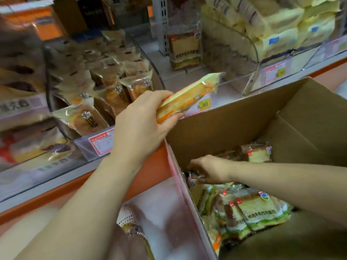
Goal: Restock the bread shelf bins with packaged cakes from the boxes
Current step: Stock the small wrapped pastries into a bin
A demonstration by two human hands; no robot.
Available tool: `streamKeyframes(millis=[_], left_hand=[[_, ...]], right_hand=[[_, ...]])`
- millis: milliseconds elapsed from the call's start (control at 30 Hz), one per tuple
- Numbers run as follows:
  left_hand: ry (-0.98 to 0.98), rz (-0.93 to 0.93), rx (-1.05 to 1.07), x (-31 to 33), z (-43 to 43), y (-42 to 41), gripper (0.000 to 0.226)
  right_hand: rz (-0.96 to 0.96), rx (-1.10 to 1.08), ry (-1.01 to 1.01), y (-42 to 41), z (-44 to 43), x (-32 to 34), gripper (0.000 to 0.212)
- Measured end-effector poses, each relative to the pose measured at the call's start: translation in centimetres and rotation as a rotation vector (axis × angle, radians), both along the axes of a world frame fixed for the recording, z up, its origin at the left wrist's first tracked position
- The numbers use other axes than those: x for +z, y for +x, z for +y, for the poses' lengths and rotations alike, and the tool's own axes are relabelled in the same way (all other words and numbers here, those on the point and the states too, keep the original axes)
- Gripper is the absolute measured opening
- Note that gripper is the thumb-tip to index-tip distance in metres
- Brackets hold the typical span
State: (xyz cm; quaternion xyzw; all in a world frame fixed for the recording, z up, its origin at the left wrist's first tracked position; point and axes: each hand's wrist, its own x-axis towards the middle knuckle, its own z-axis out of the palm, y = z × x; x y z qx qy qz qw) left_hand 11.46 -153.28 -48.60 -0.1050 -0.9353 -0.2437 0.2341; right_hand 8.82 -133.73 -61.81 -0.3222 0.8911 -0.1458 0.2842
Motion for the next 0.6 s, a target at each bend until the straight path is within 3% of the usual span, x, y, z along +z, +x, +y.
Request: streamKeyframes(millis=[300, 467, 600], left_hand=[[0.01, -0.004, -0.038, -0.4, -0.3, -0.8, 0.041], [0.023, -0.021, -0.043, -0.3, -0.3, -1.1, 0.04], [0.05, -0.012, -0.044, -0.4, -0.2, -1.0, 0.04]], right_hand=[[0.044, 0.145, 0.211, -0.4, -4.6, -6.0, 0.031], [0.173, 0.23, 0.285, -0.3, -4.6, -5.2, 0.031], [0.204, 0.211, 0.207, -0.9, -3.1, -2.9, 0.028]])
